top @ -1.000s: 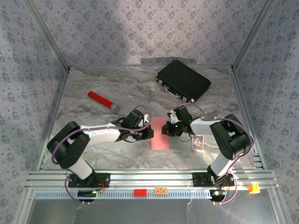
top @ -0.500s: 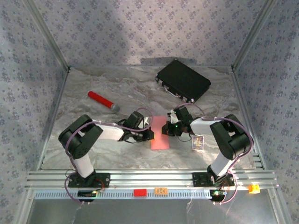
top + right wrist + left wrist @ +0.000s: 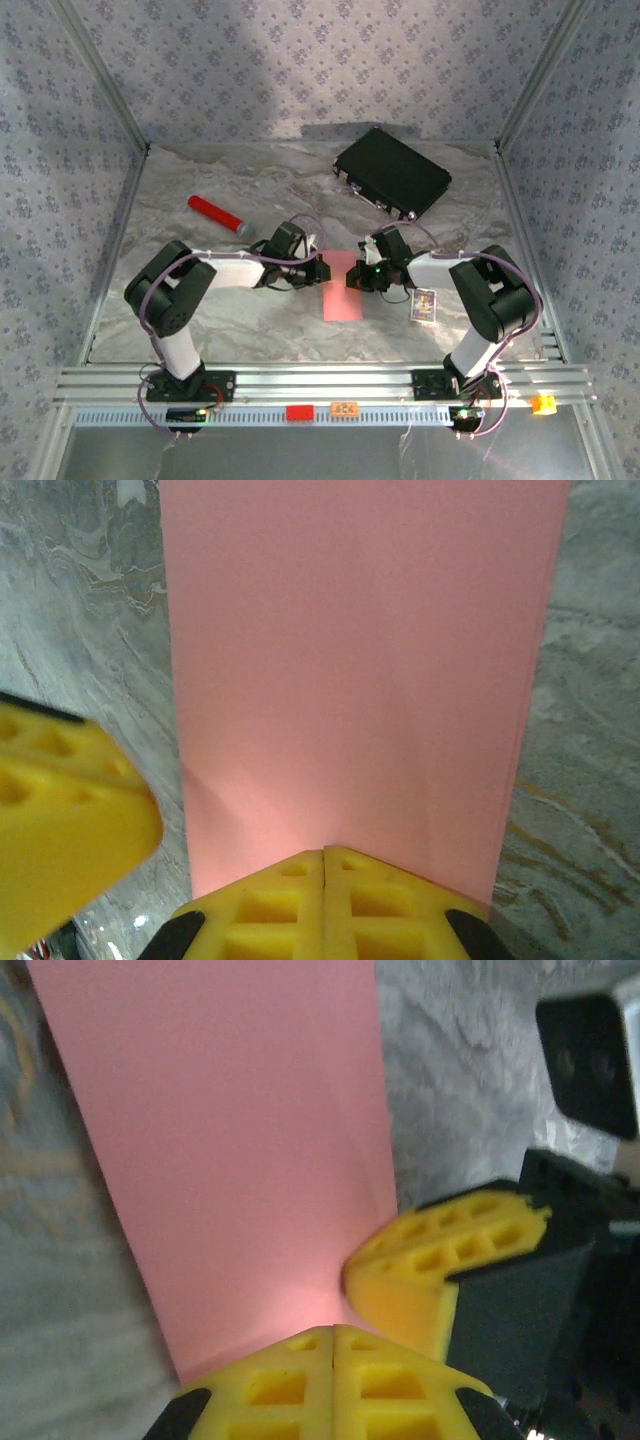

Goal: Fold a paper plane with a square sheet of paper (pick it up from the middle)
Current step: First fold the square sheet of paper in half at the center of the table.

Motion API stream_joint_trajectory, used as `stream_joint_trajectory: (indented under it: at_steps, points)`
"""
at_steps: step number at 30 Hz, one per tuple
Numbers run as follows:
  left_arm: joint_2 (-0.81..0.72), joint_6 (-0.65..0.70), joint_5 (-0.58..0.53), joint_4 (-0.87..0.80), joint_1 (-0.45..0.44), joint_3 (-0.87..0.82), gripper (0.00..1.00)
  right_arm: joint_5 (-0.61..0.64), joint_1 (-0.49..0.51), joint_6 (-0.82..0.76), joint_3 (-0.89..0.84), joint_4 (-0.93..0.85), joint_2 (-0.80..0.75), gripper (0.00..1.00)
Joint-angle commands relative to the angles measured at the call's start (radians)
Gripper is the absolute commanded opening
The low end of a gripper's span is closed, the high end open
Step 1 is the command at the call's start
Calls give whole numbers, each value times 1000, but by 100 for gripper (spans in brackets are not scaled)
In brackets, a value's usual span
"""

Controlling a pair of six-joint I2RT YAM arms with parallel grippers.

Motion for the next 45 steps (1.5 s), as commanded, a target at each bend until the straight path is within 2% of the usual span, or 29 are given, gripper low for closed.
stream_joint_trajectory:
  at_steps: [1, 10, 17, 26, 32, 43, 45]
  points:
    - [67, -8, 41, 24, 17, -5, 0, 119, -17, -10, -38, -165, 47, 0]
    - [74, -27, 48, 53, 36, -35, 0, 125, -18, -9, -41, -171, 36, 0]
    - [29, 6, 46, -55, 62, 69, 0, 124, -18, -12, -36, -175, 37, 0]
    - [120, 3, 74, -90, 75, 112, 0, 124, -16, -10, -39, -176, 32, 0]
    - [151, 18, 33, -118, 79, 109, 0, 125, -16, -11, -39, -176, 31, 0]
    - [71, 53, 42, -186, 78, 206, 2, 64, -8, -18, 28, -172, -14, 0]
    - [72, 71, 40, -209, 79, 235, 2, 38, -8, -19, 35, -147, -33, 7]
